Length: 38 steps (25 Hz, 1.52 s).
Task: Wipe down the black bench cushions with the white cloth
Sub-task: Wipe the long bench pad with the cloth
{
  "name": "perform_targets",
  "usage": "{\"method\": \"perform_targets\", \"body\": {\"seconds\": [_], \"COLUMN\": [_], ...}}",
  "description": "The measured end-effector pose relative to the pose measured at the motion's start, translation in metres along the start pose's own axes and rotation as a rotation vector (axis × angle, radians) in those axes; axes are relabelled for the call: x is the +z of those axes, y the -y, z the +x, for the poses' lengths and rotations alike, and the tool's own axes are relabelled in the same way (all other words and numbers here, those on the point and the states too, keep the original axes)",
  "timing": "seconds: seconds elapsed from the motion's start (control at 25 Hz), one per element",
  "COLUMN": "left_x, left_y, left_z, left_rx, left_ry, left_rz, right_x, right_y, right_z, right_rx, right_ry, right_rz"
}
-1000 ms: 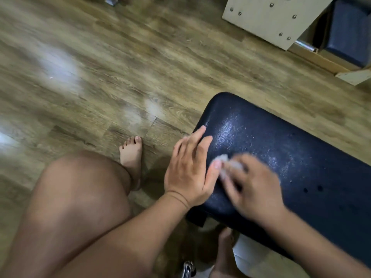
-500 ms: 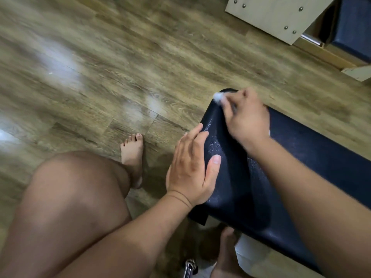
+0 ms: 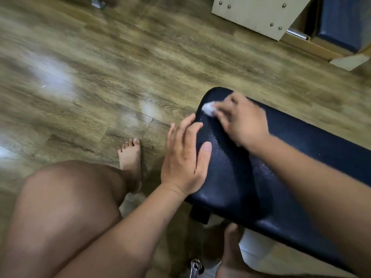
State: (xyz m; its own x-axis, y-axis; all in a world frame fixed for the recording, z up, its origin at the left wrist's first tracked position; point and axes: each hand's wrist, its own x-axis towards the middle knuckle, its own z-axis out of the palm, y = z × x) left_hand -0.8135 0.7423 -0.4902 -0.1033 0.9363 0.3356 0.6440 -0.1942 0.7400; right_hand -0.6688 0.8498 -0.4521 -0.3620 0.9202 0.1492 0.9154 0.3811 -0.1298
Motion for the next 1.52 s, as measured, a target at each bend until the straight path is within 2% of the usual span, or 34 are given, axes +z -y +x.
{"method": "perform_targets", "body": {"seconds": [0.08, 0.16, 0.24, 0.36, 0.4, 0.48, 0.6, 0.68, 0.76, 0.84, 0.96, 1.04, 1.12, 1.2, 1.28, 1.4, 1.52], "left_x": [0.004, 0.001, -0.003, -0.004, 0.003, 0.021, 0.043, 0.046, 0.046, 0.047, 0.049, 0.049, 0.049, 0.05, 0.05, 0.05, 0.049], "left_y": [0.001, -0.002, -0.018, -0.056, -0.061, -0.058, -0.046, -0.047, -0.049, -0.051, -0.051, -0.051, -0.051, -0.051, -0.05, -0.051, -0.051], "left_z": [-0.002, 0.001, 0.007, 0.01, 0.009, 0.002, -0.006, -0.005, -0.003, -0.002, -0.002, -0.002, -0.003, -0.004, -0.004, -0.003, -0.004], "left_rx": [-0.008, -0.02, 0.016, 0.233, 0.286, 0.226, 0.147, 0.169, 0.158, 0.143, 0.151, 0.153, 0.146, 0.148, 0.147, 0.136, 0.143], "left_ry": [0.026, 0.016, -0.056, -0.119, -0.067, 0.094, 0.329, 0.37, 0.372, 0.383, 0.371, 0.35, 0.34, 0.348, 0.361, 0.38, 0.39], "left_rz": [0.058, 0.107, 0.077, -0.045, -0.029, 0.124, 0.395, 0.452, 0.497, 0.544, 0.572, 0.555, 0.547, 0.552, 0.565, 0.585, 0.595], "right_x": [0.004, 0.003, -0.006, -0.033, -0.036, -0.036, -0.022, -0.018, -0.021, -0.027, -0.037, -0.052, -0.061, -0.058, -0.045, -0.034, -0.042], "right_y": [-0.014, 0.001, 0.031, 0.069, 0.065, 0.038, -0.03, -0.078, -0.097, -0.088, -0.036, 0.001, 0.004, -0.022, -0.066, -0.12, -0.103], "right_z": [0.033, 0.022, -0.033, -0.134, -0.155, -0.165, -0.11, -0.056, -0.022, -0.031, -0.119, -0.187, -0.209, -0.181, -0.124, -0.046, -0.068], "right_rx": [0.203, 0.272, 0.235, 0.078, 0.017, 0.002, 0.26, 0.438, 0.498, 0.504, 0.386, 0.294, 0.253, 0.275, 0.453, 0.567, 0.557], "right_ry": [0.012, 0.015, 0.036, 0.08, 0.074, 0.086, 0.018, 0.054, 0.076, 0.046, -0.01, 0.089, 0.149, 0.088, 0.004, 0.059, 0.041], "right_rz": [0.031, 0.069, 0.102, 0.27, 0.243, 0.119, -0.054, -0.087, -0.021, 0.013, 0.025, 0.061, 0.084, -0.011, -0.071, -0.008, -0.023]}}
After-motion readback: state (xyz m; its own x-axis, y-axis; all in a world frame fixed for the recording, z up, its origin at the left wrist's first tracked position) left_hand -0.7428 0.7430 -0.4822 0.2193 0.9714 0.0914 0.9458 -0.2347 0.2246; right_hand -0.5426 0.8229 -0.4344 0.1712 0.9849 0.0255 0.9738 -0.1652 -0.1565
